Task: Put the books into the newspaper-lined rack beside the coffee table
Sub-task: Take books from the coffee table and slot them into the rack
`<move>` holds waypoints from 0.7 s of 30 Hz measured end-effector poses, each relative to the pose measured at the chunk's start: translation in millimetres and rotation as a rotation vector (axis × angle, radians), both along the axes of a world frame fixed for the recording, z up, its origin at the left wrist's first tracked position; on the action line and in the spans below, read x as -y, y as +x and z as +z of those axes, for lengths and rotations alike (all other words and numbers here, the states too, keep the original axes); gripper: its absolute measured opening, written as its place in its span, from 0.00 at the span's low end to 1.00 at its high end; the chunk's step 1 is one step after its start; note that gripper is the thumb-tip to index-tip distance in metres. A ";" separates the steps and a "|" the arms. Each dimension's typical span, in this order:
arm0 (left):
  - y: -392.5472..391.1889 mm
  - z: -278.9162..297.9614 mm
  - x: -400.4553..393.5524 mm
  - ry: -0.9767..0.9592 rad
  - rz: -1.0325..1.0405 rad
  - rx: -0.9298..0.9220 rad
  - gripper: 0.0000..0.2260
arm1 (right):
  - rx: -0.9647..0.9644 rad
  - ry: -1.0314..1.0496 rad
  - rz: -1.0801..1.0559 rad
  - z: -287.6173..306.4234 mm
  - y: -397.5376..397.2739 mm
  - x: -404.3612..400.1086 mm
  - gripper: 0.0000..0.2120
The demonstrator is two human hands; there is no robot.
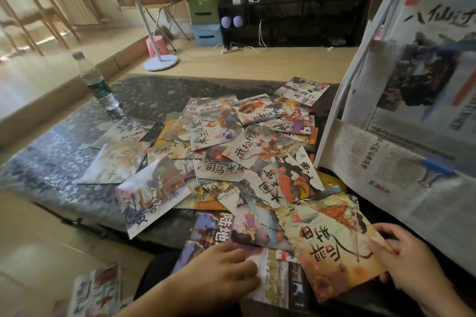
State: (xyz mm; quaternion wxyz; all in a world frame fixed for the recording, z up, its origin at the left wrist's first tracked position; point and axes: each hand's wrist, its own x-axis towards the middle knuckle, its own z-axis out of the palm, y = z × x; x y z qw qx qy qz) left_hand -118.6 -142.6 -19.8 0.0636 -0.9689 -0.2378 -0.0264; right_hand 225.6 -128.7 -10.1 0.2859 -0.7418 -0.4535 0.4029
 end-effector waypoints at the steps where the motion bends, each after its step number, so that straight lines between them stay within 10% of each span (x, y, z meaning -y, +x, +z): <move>1: -6.5 1.7 -1.7 0.024 -0.010 0.006 0.05 | 0.003 -0.001 0.003 -0.6 -0.1 -0.8 0.08; 21: -3.4 -19.2 -68.3 0.022 0.423 0.294 0.26 | -0.071 0.063 0.017 -4.4 2.0 -3.8 0.09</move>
